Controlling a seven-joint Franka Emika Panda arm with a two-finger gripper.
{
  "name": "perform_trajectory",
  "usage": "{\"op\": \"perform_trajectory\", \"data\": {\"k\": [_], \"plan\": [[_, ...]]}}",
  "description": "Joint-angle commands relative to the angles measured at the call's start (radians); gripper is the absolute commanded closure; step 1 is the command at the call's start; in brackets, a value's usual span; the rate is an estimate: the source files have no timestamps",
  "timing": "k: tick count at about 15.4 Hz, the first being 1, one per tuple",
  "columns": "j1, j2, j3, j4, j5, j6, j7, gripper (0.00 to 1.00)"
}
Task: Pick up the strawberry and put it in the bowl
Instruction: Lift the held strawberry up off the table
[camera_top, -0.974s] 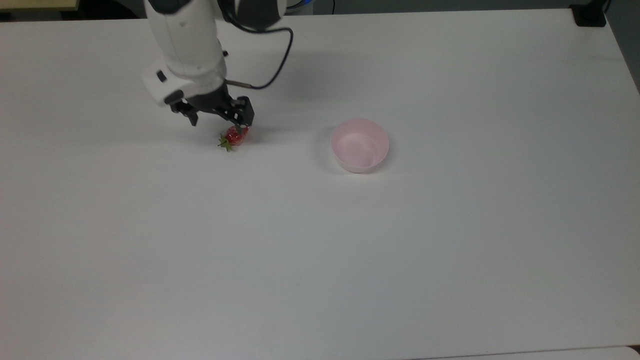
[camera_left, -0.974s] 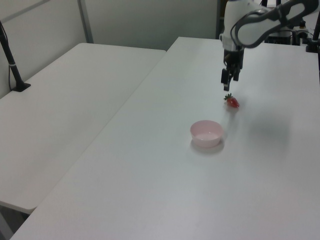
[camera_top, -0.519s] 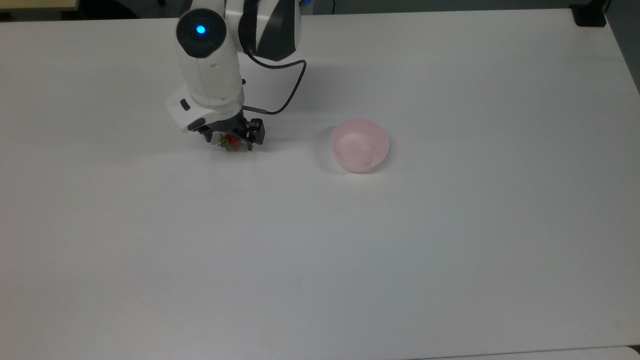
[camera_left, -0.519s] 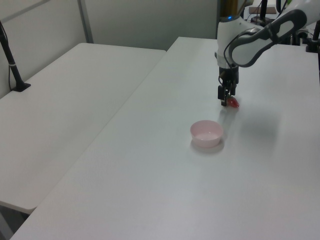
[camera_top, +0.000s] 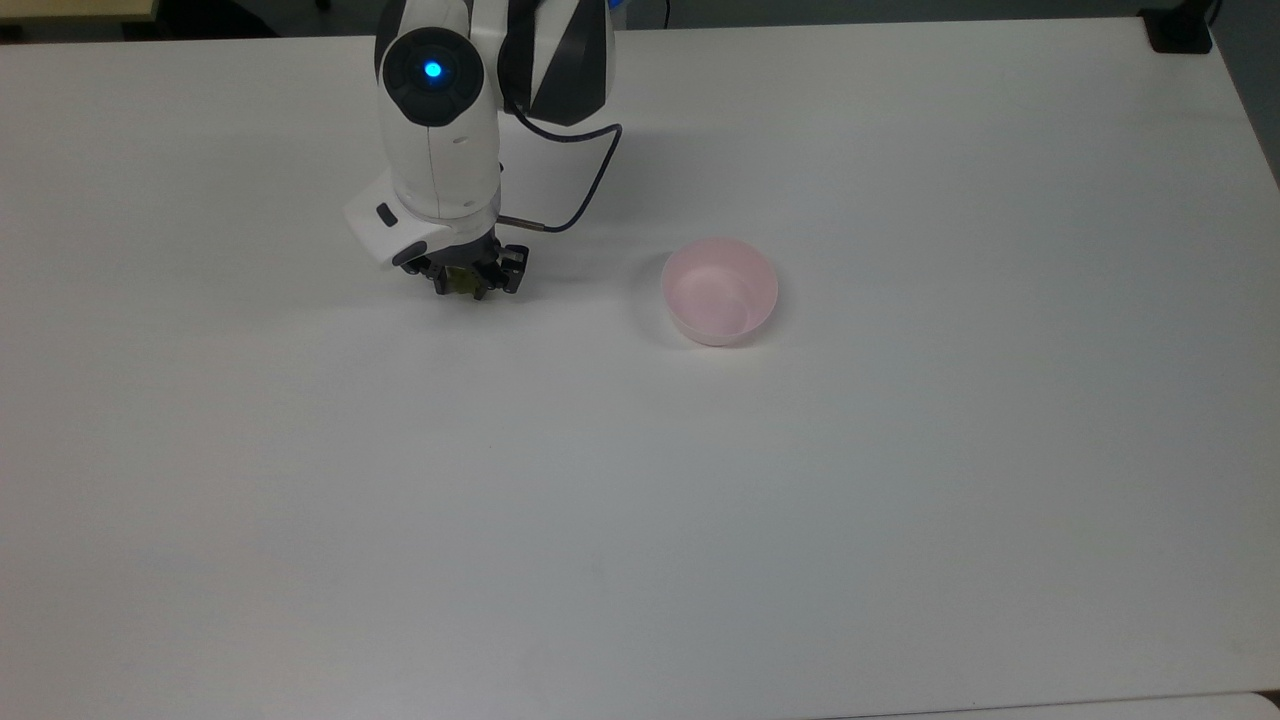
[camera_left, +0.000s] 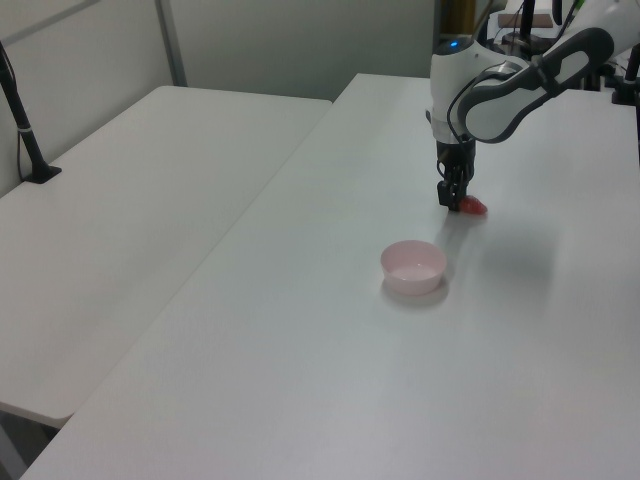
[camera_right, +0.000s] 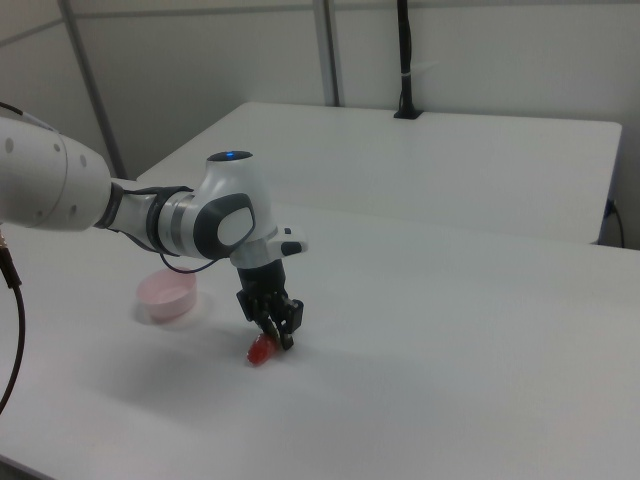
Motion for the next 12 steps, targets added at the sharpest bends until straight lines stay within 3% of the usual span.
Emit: {"op": "perform_trajectory", "data": {"k": [1, 7, 10, 12], "plan": [[0.016, -0.016, -0.005, -0.042, -0.019, -0.003, 0.018, 0.77], [0.013, -0.033, -0.005, -0.031, -0.019, -0.037, 0.010, 0.82], [0.013, -0.033, -0.005, -0.031, -0.019, -0.038, 0.006, 0.99], [0.011, -0.036, -0.005, -0.031, -0.016, -0.038, 0.003, 1.00]]}}
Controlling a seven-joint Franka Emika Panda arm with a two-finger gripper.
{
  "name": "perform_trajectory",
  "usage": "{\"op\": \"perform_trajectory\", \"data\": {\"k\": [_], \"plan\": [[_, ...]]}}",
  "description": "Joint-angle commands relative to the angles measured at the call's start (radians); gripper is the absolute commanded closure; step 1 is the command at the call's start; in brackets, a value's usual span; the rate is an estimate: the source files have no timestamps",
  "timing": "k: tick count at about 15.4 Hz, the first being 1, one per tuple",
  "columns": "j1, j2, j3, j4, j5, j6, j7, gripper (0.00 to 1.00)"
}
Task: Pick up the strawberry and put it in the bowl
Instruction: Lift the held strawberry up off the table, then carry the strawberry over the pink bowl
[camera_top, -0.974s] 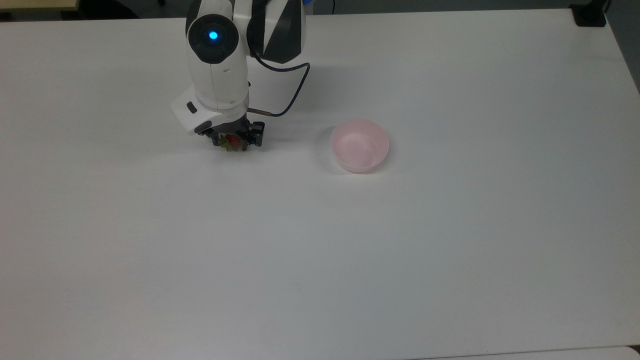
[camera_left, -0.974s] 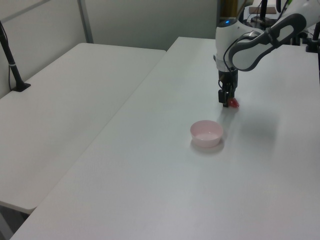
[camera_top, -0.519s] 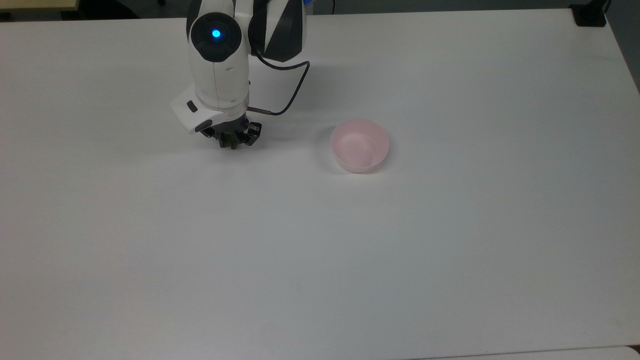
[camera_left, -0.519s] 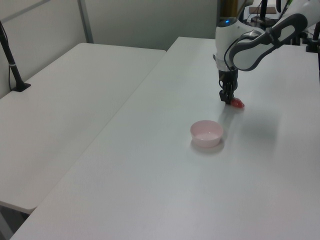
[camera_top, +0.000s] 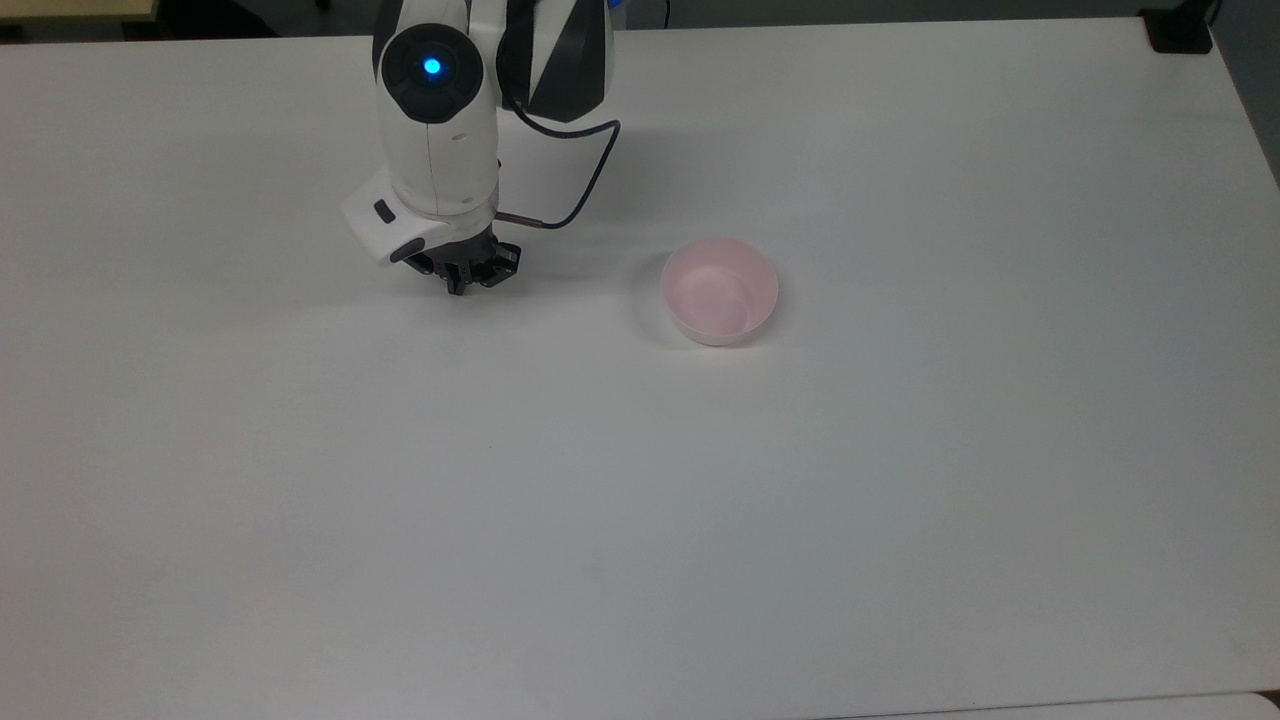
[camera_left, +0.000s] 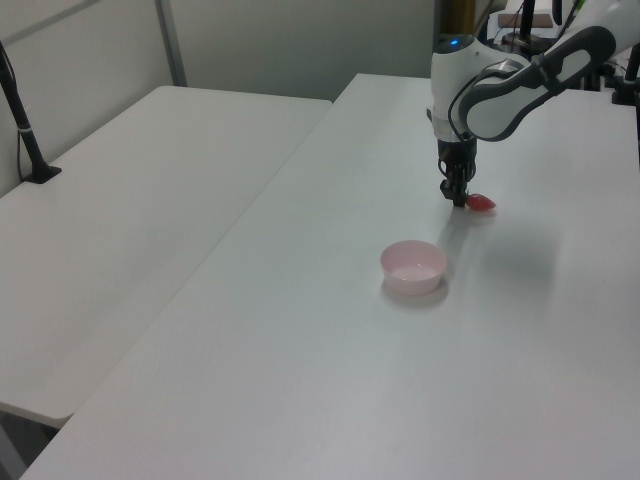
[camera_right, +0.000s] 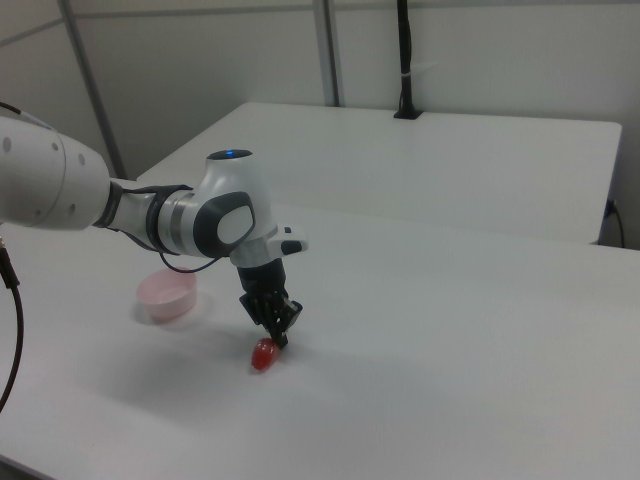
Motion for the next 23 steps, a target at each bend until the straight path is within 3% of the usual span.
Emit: {"op": "perform_trajectory", "data": {"k": [1, 6, 11, 16, 19, 23], "plan": [[0.011, -0.030, -0.003, -0.031, -0.006, -0.026, 0.003, 1.00], [0.007, -0.044, -0.003, -0.021, -0.005, -0.077, -0.031, 1.00], [-0.011, -0.107, -0.012, 0.069, 0.015, -0.249, -0.143, 1.00], [0.008, -0.111, -0.011, 0.172, 0.031, -0.303, -0.131, 1.00], [0.098, -0.107, -0.015, 0.195, 0.051, -0.308, -0.086, 1.00], [0.290, -0.099, -0.084, 0.198, 0.083, -0.303, 0.005, 1.00]]}}
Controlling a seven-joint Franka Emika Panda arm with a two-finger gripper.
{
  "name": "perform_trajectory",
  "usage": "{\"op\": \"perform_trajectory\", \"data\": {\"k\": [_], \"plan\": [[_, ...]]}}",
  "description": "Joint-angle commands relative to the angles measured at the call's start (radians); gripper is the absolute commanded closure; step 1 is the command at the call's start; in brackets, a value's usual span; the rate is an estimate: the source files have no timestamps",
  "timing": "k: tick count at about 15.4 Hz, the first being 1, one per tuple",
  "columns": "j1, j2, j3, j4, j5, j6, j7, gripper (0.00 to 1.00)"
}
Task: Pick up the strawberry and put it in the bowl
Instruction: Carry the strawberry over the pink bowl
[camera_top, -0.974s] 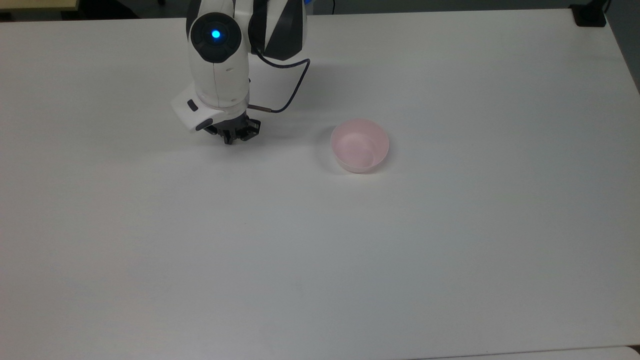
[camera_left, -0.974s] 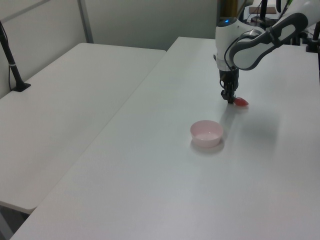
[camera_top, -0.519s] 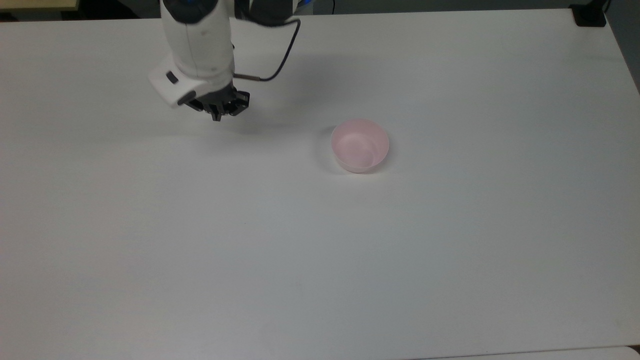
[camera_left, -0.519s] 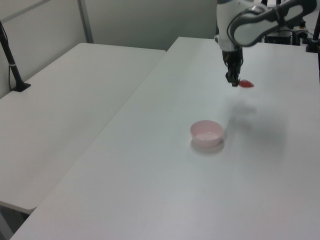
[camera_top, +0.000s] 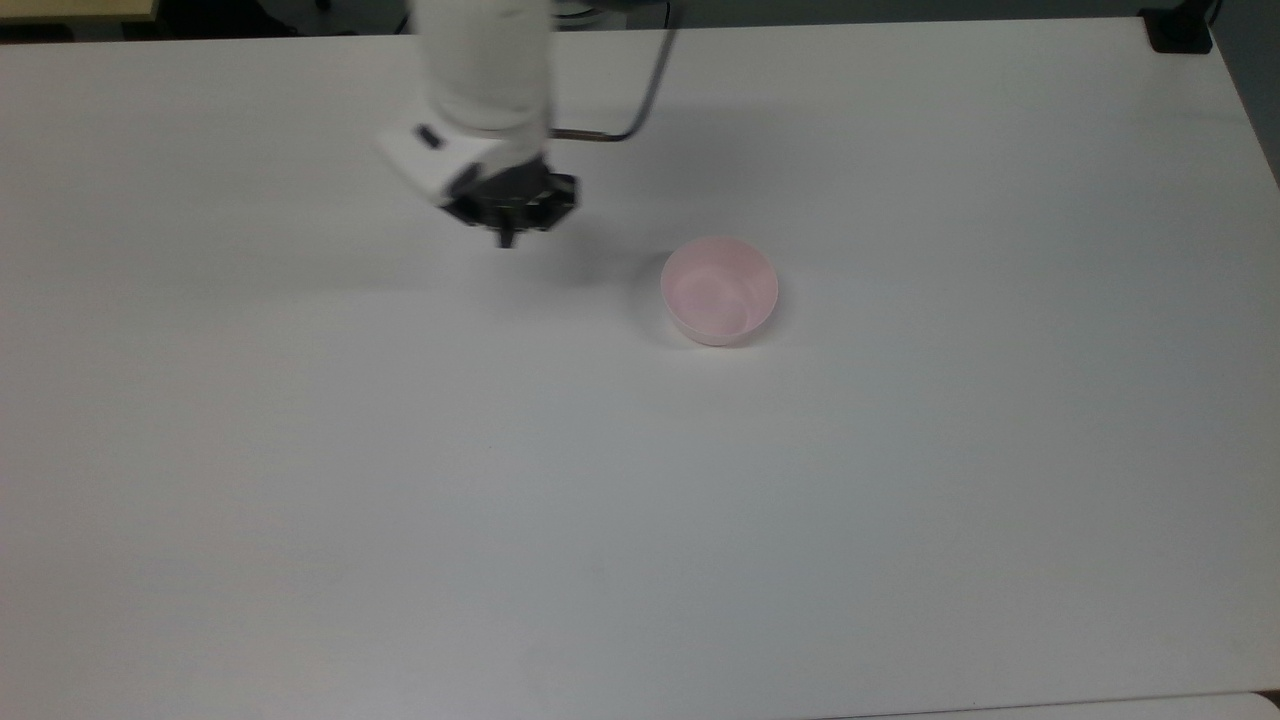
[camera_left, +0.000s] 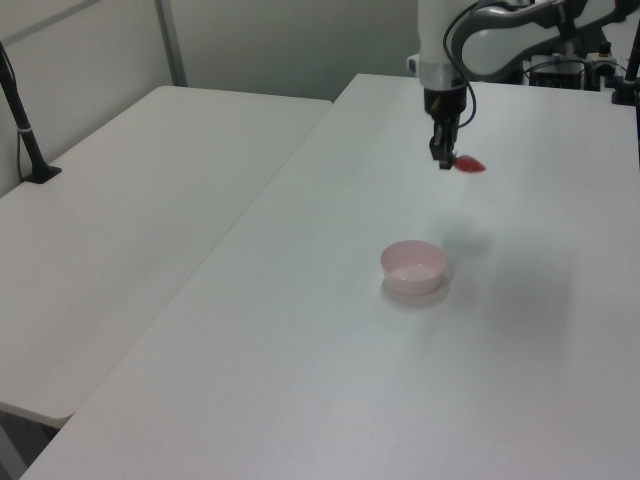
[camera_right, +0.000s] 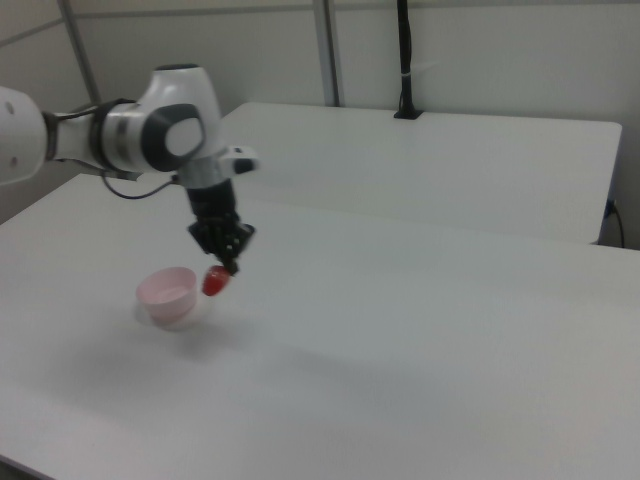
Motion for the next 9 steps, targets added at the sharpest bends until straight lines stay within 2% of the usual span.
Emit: {"op": "perform_trajectory", "data": {"k": [1, 6, 9], "plan": [[0.176, 0.011, -0.066, 0.017, 0.051, -0.017, 0.107, 1.00], [0.305, 0.074, -0.066, 0.080, 0.085, 0.003, 0.306, 1.00], [0.343, 0.104, -0.065, 0.081, 0.106, 0.105, 0.412, 1.00]]}}
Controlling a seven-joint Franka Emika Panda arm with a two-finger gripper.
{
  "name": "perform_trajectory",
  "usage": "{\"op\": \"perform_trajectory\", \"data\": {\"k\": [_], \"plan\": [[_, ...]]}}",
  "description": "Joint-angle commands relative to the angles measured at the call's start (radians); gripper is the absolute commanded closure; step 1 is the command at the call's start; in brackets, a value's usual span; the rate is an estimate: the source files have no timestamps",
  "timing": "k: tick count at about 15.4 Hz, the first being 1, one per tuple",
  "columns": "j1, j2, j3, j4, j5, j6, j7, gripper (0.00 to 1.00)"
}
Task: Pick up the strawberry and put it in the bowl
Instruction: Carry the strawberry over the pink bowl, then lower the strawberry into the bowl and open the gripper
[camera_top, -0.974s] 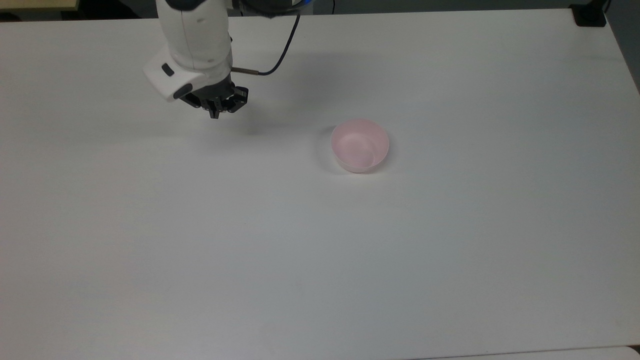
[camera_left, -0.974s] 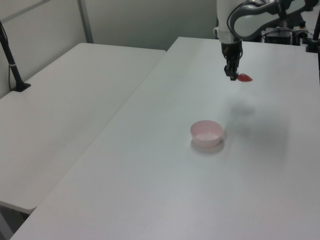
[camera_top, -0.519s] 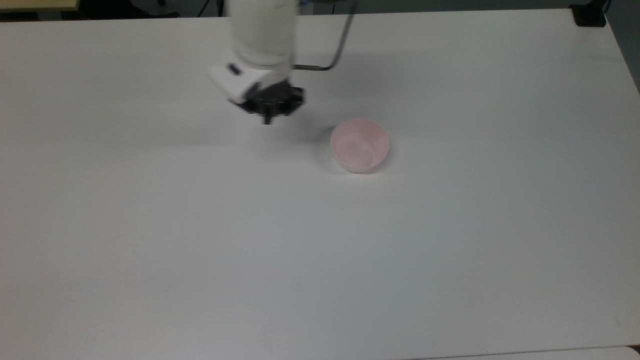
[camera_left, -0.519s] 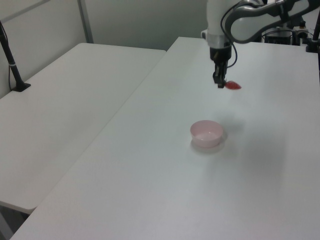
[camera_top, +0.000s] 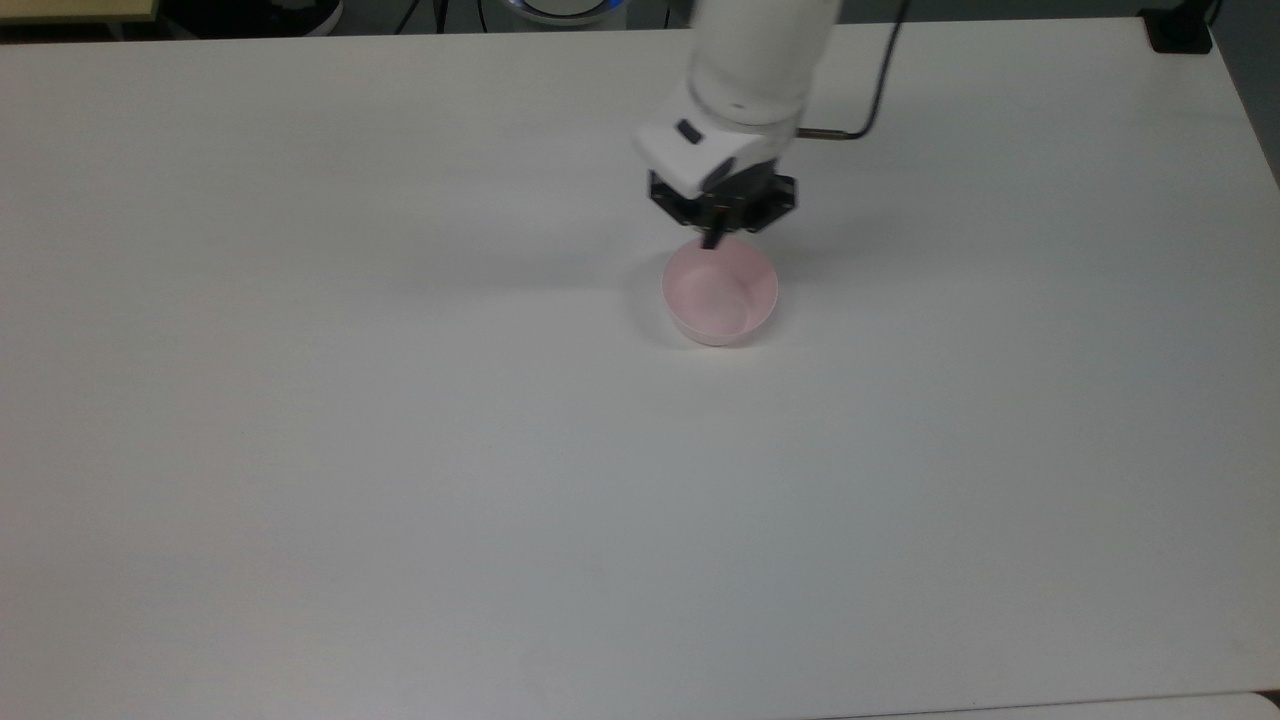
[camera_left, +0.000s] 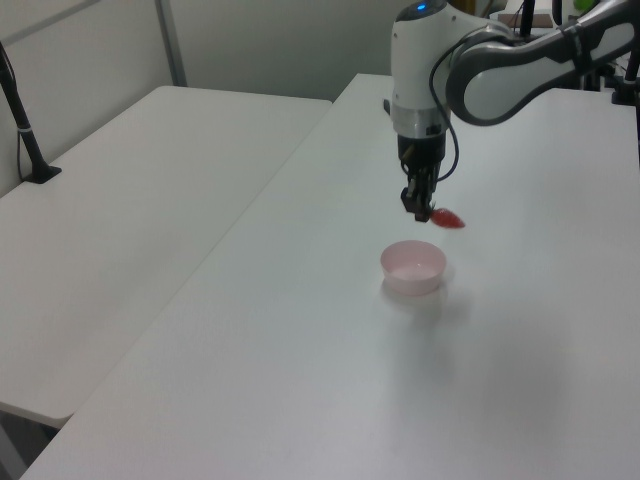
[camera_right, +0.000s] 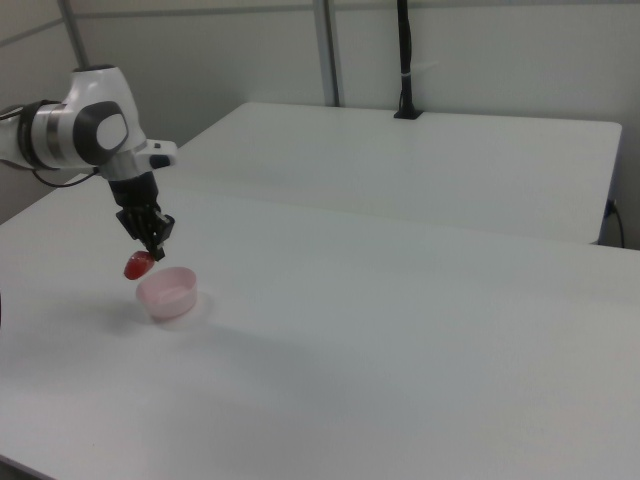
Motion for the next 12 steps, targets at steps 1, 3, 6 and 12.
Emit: {"op": "perform_trajectory", "data": {"k": [1, 3, 6, 12], "plan": [[0.044, 0.062, -0.028, 0.036, 0.029, 0.138, 0.153, 1.00], [0.039, 0.074, -0.028, 0.053, 0.024, 0.178, 0.186, 1.00], [0.033, 0.112, -0.025, 0.048, 0.023, 0.184, 0.186, 1.00], [0.030, 0.154, -0.018, 0.048, 0.000, 0.177, 0.183, 0.00]]}}
